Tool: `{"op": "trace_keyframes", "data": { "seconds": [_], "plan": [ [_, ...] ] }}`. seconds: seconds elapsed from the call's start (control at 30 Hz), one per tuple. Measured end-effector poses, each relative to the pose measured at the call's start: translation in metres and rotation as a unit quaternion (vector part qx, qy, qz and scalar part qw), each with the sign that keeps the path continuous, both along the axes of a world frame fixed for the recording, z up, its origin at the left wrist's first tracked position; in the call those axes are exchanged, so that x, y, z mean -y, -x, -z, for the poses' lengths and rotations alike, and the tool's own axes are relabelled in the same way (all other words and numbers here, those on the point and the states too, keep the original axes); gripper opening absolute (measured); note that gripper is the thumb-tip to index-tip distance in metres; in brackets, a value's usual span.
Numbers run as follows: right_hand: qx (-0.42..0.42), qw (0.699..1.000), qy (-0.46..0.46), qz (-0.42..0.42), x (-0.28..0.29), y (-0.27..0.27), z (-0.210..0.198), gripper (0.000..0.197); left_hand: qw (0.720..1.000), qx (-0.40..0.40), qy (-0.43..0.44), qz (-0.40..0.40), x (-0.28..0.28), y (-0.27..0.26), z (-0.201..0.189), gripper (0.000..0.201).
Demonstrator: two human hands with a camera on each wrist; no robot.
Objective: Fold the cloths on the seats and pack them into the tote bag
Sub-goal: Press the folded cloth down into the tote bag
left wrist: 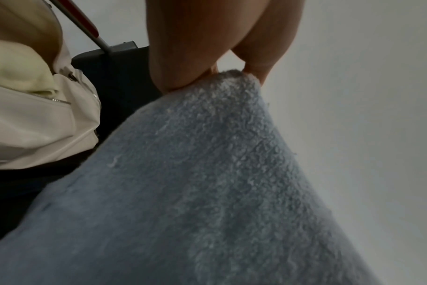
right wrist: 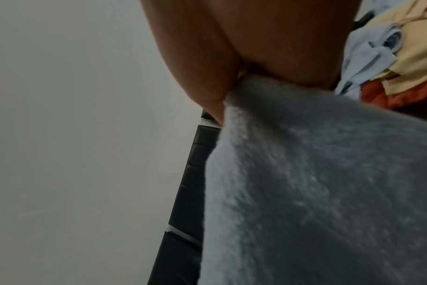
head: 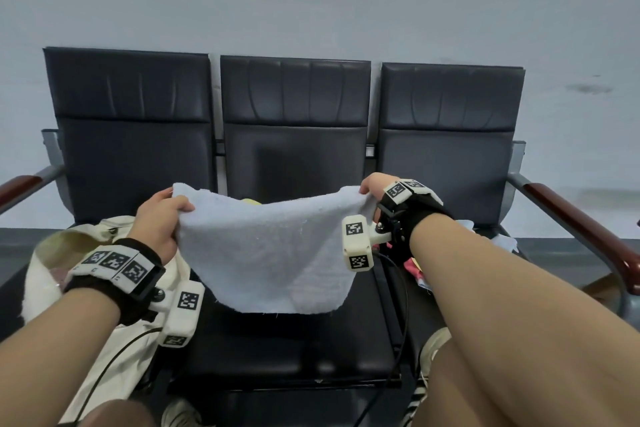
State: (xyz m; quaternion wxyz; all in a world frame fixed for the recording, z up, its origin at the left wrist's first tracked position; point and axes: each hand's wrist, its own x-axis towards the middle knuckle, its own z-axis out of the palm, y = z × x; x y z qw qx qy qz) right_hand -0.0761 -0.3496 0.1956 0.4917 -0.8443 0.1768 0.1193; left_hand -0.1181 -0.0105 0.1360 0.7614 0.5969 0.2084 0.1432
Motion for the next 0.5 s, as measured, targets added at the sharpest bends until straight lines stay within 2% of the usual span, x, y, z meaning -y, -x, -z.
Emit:
{"op": "trace_keyframes", "data": {
  "seconds": [0.13,0.2,0.27,0.33,0.5],
  "plan": [
    [0.028,0.997,-0.043,0.053,-0.002,0.005,-0.005,0.040,1.000,0.010,0.025,0.008,0.005,-0.002,0.003,0.034],
    [0.048,0.996,-0.041,0.069,0.000,0.004,-0.003,0.033,1.000,0.017,0.023,-0.008,0.006,-0.002,0.005,0.030],
    [0.080,0.992,-0.056,0.081,0.001,0.004,-0.004,0.024,1.000,0.018,0.004,-0.022,0.003,-0.003,0.008,0.032],
    [0.098,0.989,-0.069,0.085,0.007,0.000,0.001,0.029,1.000,0.013,-0.014,-0.020,-0.002,-0.002,0.009,0.036],
    [0.113,0.992,-0.034,0.048,0.016,0.005,0.003,0.029,0.999,0.002,-0.036,-0.011,-0.008,0.000,0.006,0.043]
  ]
}}
